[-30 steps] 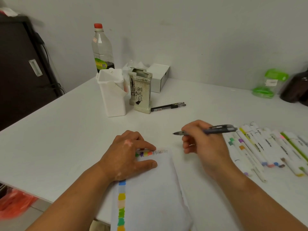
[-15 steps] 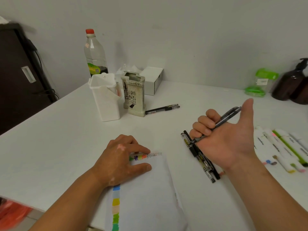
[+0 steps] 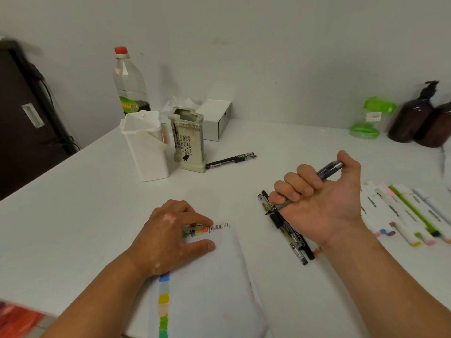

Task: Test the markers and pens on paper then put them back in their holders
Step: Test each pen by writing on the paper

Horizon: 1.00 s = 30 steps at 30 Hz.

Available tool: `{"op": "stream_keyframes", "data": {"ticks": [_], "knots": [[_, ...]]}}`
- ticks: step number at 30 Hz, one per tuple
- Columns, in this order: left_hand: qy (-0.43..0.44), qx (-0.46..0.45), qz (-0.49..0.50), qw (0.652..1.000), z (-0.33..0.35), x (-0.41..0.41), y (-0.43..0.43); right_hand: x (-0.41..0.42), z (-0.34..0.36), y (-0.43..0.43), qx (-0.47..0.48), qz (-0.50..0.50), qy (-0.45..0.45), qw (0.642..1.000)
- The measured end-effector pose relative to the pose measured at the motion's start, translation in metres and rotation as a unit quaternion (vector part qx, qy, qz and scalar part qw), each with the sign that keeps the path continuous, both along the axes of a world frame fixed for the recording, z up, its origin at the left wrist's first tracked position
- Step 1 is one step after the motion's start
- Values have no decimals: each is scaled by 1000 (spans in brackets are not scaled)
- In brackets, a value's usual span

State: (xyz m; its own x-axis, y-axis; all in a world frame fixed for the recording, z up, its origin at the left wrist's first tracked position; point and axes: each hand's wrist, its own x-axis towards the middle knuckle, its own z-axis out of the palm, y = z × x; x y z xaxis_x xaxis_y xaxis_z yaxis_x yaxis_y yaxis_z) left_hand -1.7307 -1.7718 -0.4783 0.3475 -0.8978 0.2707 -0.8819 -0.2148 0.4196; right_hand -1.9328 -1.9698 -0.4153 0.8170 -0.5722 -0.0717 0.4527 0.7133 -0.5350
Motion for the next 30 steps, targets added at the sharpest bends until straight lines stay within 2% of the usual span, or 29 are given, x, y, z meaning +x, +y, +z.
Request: {"op": "stream_keyframes", "data": {"ticks": [3,6,9,12,13,14,16,18,22,26,28,30], "knots": [[-3,0,-2,1000,1,-1,0,1,1,1,-2,-5,4,1000],[5,-10,3,1000,1,-2,0,5,2,0,-38,-22,51,998],[6,-22,18,1000,0,-3,-1,7,2,2,-127,-59,124,982],[5,-28,22,999,0,-3,-1,6,1,3,-241,-107,215,940],[2,-28,22,999,0,-3,-1,6,1,3,-294,-121,260,912],[0,-28,22,999,0,-3,-1,5,1,3,-362,-134,315,867],[3,-30,23,999,0,-3,-1,5,-1,3,-502,-151,411,746],[7,-33,22,999,0,-3,0,5,-7,7,-588,-140,462,649],[9,-27,22,999,0,-3,0,11,-15,17,-668,-89,526,519],[0,-23,21,1000,1,-3,1,17,-18,25,-704,-68,547,448],[-6,-10,22,1000,1,-3,2,17,-21,25,-713,-68,552,428],[-7,3,23,1000,0,-2,3,17,-23,23,-713,-72,554,425]]}}
